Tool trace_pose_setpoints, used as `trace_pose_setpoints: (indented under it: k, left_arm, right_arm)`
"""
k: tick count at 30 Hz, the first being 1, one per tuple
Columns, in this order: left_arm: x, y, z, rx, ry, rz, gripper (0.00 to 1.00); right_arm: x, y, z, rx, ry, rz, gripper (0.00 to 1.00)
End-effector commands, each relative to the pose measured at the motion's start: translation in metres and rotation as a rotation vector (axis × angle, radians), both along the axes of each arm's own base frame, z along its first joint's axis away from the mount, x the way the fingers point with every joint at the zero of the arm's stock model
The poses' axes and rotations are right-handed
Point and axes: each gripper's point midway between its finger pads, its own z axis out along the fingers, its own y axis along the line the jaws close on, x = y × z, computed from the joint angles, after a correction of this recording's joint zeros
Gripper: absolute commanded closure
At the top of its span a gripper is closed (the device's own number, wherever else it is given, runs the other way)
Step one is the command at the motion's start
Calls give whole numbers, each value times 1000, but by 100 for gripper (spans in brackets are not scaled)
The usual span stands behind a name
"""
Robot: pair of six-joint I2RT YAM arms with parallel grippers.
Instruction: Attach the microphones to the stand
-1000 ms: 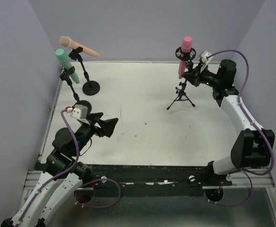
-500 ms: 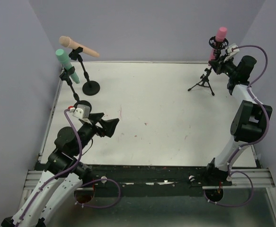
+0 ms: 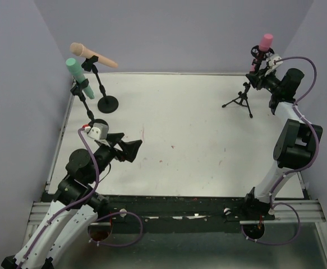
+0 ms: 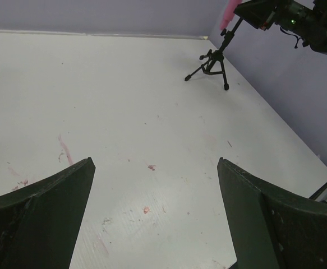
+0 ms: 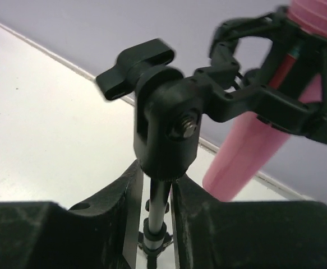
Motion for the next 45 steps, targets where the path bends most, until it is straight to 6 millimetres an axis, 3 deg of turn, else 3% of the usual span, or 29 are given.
trace_pose_setpoints:
  k: [1,7,15,20,26,30,35,40,45]
  left_arm:
    - [-4,-1,2,-4,-27,-20,2]
    - [-10,1,7,-15,-42,-24,2]
    - [-15,3,11,-23,-59,-30,2]
    - [-16,4,11,-26,-64,-30,2]
    - [-15,3,10,-13,-54,-35,2]
    - [-11,1,12,11,-49,-36,2]
    - [1,5,14,50,-24,13,2]
    - [5,15,26,83,-49,61,2]
    - [-4,32,47,109,-74,112,2]
  right_arm:
    - [-12,6,11,-24,-45,43,63]
    - [-19,2,14,-8,-28,15,43]
    - [-33,0,11,8,4,6,42]
    - [-40,-6,1,10,60,-30,27]
    - [-57,-20,-18,18,136,-80,22]
    - [-80,-24,-25,6,181,-93,21]
    - [-125,-19,-25,-16,261,-136,14]
    - [-182,-10,-9,45,388,-243,0]
    - [-229,8,27,250,454,-349,0]
